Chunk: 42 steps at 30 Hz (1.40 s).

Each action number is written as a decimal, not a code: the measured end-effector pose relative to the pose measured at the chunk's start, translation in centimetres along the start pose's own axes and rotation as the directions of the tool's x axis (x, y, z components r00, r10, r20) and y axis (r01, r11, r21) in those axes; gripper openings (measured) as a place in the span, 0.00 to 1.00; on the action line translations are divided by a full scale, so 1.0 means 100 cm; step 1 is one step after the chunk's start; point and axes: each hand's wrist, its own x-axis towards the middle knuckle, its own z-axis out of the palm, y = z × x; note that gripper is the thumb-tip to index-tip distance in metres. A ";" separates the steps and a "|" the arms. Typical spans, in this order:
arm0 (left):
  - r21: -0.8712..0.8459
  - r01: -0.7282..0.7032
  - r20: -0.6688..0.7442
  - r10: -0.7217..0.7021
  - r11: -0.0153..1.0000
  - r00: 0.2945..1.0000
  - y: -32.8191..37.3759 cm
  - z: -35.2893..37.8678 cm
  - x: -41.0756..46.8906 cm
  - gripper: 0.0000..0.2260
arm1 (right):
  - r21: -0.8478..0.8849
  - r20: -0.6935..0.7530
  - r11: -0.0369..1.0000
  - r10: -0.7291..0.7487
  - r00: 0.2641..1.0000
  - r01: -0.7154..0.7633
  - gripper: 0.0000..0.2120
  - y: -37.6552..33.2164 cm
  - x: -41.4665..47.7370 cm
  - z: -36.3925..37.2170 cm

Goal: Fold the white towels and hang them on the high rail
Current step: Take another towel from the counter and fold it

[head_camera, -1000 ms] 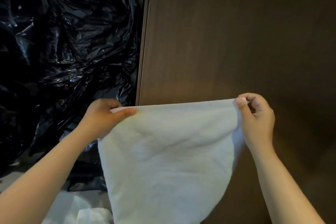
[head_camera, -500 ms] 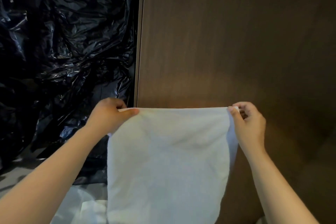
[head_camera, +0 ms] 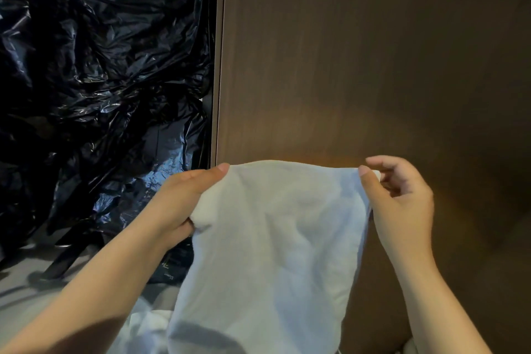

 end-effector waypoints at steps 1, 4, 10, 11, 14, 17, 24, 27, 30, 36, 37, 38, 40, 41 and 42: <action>-0.026 -0.004 0.026 0.005 1.000 1.000 0.002 0.005 -0.003 0.17 | 0.035 0.043 0.999 0.003 0.999 -0.005 0.05 -0.007 -0.004 0.004; -0.091 -0.014 0.106 0.024 0.996 0.994 0.010 0.021 -0.011 0.12 | 0.157 0.183 0.986 0.019 0.983 -0.048 0.07 -0.026 -0.015 0.017; -0.190 -0.074 0.167 0.106 0.979 0.980 0.021 0.041 -0.023 0.11 | 0.229 0.375 0.963 0.049 0.926 -0.144 0.06 -0.044 -0.032 0.040; -0.177 -0.084 0.166 0.114 0.981 0.980 0.020 0.042 -0.025 0.11 | 0.238 0.397 0.956 0.064 0.915 -0.171 0.06 -0.045 -0.035 0.042; -0.190 -0.088 0.124 0.113 0.978 0.986 0.013 0.043 -0.031 0.12 | 0.287 0.466 0.923 0.098 0.879 -0.254 0.06 -0.046 -0.040 0.045; -0.240 -0.089 0.090 0.113 0.967 0.990 0.003 0.044 -0.035 0.12 | 0.314 0.535 0.900 0.094 0.840 -0.301 0.11 -0.048 -0.044 0.047; -0.280 -0.114 0.142 0.159 0.953 0.977 -0.013 0.035 -0.045 0.16 | 0.298 0.637 0.894 0.075 0.768 -0.335 0.15 -0.041 -0.047 0.041; -0.323 -0.122 0.095 0.161 0.938 0.982 -0.021 0.033 -0.051 0.12 | 0.264 0.691 0.904 0.066 0.719 -0.337 0.15 -0.036 -0.051 0.038; -0.310 -0.166 0.017 0.180 0.936 0.984 -0.030 0.033 -0.056 0.12 | 0.245 0.719 0.908 0.064 0.692 -0.339 0.15 -0.033 -0.055 0.040; -0.202 -0.220 -0.042 0.216 0.954 0.976 -0.039 0.030 -0.063 0.15 | 0.267 0.636 0.937 0.004 0.772 -0.224 0.09 -0.032 -0.061 0.049; -0.219 -0.220 -0.046 0.215 0.951 0.976 -0.040 0.030 -0.063 0.14 | 0.248 0.612 0.956 -0.027 0.791 -0.159 0.07 -0.032 -0.061 0.051; -0.229 -0.222 -0.047 0.217 0.948 0.975 -0.040 0.031 -0.063 0.13 | 0.220 0.593 0.971 -0.058 0.803 -0.091 0.05 -0.033 -0.061 0.052; -0.232 -0.230 -0.044 0.226 0.945 0.973 -0.040 0.032 -0.063 0.12 | 0.146 0.567 0.989 -0.096 0.818 0.015 0.02 -0.033 -0.059 0.054; -0.239 -0.234 -0.041 0.231 0.942 0.972 -0.040 0.032 -0.064 0.13 | 0.115 0.557 0.992 -0.105 0.824 0.048 0.02 -0.033 -0.058 0.055; -0.250 -0.236 -0.040 0.233 0.939 0.972 -0.041 0.032 -0.064 0.13 | 0.098 0.552 0.993 -0.110 0.826 0.067 0.02 -0.034 -0.058 0.056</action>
